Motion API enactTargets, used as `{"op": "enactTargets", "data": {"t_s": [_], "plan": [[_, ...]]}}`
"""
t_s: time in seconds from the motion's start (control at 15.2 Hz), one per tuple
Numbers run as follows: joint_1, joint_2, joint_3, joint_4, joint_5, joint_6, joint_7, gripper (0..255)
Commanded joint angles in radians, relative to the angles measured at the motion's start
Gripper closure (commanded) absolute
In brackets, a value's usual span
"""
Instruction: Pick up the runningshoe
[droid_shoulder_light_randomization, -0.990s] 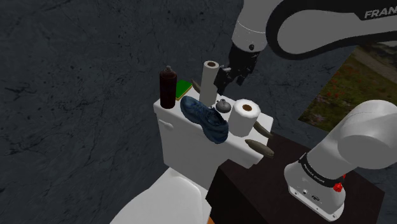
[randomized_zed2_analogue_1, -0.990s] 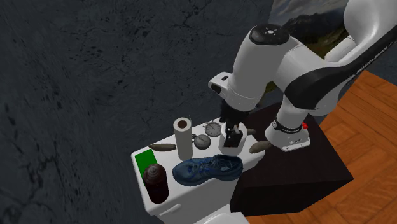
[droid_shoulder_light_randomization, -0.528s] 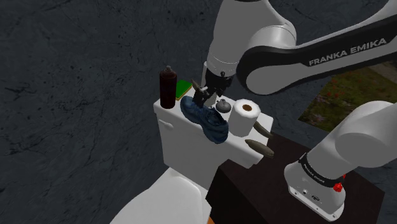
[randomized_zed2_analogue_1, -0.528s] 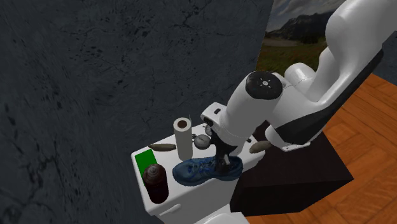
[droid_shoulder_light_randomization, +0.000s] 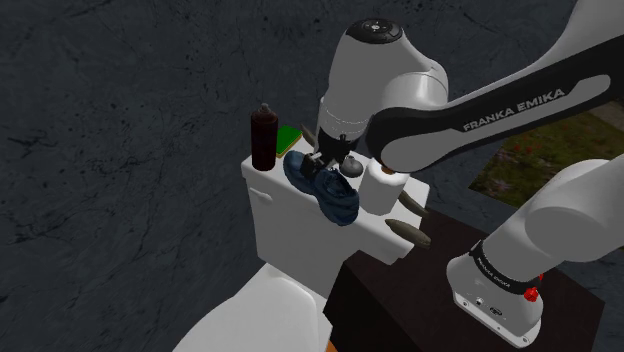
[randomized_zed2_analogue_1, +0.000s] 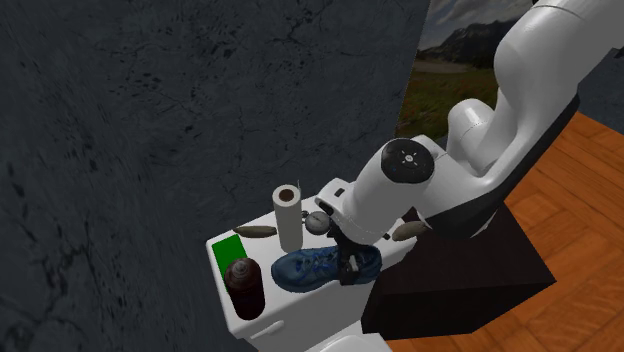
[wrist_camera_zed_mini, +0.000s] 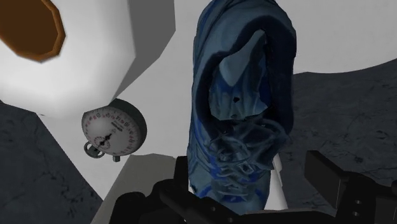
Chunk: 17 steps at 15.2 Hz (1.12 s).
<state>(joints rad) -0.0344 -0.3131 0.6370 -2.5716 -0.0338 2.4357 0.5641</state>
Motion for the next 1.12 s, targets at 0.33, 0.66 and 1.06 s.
{"op": "enactTargets", "data": {"t_s": [0.33, 0.66, 1.06], "plan": [[-0.002, 0.004, 0.002, -0.003, -0.003, 0.007, 0.003, 255], [-0.003, 0.006, 0.003, -0.001, -0.005, 0.007, 0.004, 255], [0.021, -0.052, -0.030, 0.038, 0.035, -0.083, -0.041, 255]]}}
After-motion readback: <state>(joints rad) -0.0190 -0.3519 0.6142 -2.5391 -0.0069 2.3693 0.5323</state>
